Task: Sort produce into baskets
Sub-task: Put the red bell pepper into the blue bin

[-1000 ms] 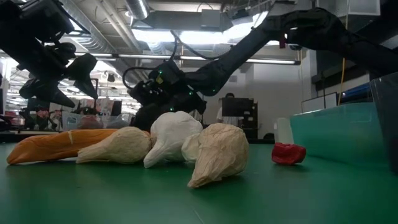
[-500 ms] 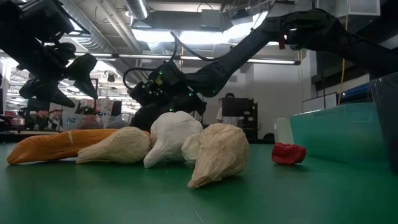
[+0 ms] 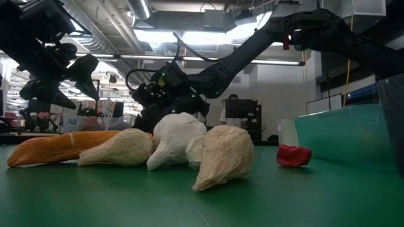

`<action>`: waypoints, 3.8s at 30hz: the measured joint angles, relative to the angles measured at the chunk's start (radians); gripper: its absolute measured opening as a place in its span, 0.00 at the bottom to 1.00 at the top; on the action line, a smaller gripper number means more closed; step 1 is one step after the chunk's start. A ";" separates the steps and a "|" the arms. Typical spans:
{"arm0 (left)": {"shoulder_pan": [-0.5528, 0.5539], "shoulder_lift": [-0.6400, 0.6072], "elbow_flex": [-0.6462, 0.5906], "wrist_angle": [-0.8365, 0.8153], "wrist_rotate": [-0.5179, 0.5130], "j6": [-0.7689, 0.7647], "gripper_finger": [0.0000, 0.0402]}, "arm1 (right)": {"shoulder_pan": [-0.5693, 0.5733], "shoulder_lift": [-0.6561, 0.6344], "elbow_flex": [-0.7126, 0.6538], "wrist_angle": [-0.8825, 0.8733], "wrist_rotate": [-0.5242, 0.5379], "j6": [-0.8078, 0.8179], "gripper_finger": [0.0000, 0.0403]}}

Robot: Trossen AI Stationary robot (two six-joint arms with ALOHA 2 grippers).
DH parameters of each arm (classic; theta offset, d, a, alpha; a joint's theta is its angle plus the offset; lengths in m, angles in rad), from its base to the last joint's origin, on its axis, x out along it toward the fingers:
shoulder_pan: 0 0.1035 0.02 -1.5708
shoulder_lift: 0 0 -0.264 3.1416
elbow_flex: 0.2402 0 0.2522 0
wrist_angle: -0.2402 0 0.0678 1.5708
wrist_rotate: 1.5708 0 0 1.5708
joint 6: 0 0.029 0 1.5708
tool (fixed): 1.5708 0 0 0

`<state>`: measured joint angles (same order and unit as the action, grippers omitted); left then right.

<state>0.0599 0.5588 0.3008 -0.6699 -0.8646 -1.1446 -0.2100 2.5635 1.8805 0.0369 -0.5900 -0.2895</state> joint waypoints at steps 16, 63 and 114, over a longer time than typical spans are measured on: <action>0.000 0.000 0.000 0.000 0.000 -0.006 0.86 | -0.012 -0.245 -0.004 -0.322 -0.050 -0.114 0.21; 0.000 0.000 0.000 0.001 0.000 -0.010 0.86 | -0.025 -1.964 -1.226 -1.249 0.290 0.850 0.21; 0.000 0.000 0.000 0.001 -0.002 -0.035 0.86 | 0.529 -1.648 -1.261 -1.109 0.530 1.150 0.24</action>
<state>0.0599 0.5591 0.3004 -0.6693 -0.8661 -1.1793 0.3187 0.9160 0.6193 -1.0721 -0.0596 0.8601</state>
